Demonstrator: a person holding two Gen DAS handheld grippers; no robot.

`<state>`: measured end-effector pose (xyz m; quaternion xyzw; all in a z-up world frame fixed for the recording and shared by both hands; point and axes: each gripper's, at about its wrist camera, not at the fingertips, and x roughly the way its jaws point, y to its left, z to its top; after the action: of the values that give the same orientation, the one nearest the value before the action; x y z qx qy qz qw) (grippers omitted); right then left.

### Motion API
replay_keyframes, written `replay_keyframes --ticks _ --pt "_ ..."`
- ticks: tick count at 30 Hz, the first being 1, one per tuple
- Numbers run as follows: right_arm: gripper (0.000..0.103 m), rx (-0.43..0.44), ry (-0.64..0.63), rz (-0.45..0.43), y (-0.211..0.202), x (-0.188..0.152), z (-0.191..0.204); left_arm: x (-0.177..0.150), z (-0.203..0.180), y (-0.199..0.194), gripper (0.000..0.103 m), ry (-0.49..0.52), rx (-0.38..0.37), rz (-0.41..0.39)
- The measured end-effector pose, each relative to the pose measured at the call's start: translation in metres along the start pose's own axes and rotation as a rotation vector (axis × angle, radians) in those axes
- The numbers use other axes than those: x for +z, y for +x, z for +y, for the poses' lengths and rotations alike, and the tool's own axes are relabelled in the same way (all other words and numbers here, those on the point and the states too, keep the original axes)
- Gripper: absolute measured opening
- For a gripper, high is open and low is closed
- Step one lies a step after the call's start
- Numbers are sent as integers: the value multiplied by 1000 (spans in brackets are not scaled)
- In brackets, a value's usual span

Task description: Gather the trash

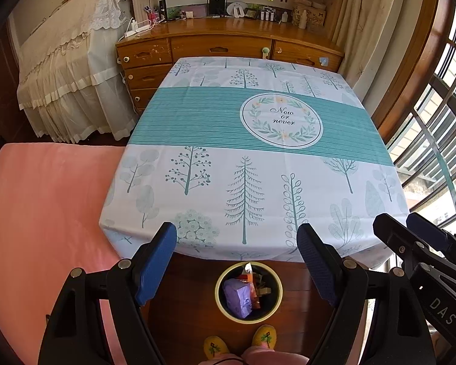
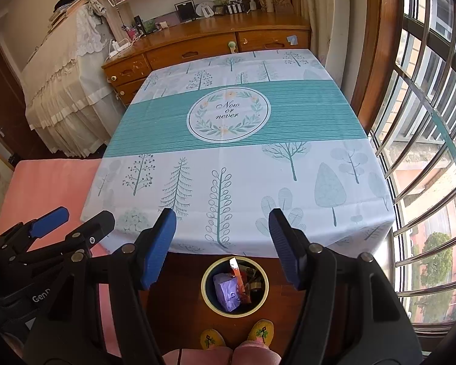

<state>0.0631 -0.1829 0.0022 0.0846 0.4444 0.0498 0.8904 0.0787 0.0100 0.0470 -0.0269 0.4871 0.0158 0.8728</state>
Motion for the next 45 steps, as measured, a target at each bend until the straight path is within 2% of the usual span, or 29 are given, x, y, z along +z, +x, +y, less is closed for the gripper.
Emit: replay_keyframes --ticks 45 --pt "61 20 -18 23 2 -10 -4 -17 -5 -4 83 -17 26 7"
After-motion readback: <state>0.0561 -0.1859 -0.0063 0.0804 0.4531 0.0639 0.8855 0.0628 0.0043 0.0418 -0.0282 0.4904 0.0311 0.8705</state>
